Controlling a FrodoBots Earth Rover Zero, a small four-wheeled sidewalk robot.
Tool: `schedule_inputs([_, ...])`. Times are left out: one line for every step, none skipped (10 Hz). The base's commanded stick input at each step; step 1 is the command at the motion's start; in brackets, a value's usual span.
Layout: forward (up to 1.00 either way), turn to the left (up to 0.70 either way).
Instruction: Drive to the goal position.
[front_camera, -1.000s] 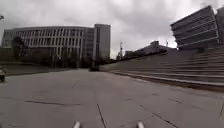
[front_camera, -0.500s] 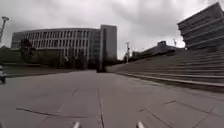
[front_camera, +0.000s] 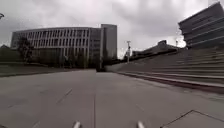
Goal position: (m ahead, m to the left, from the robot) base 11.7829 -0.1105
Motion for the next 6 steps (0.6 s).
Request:
schedule_inputs([0.97,0.00])
schedule_inputs([0.97,0.00])
schedule_inputs([0.99,0.00])
schedule_inputs([1.00,0.00])
schedule_inputs([1.00,0.00])
schedule_inputs([1.00,0.00])
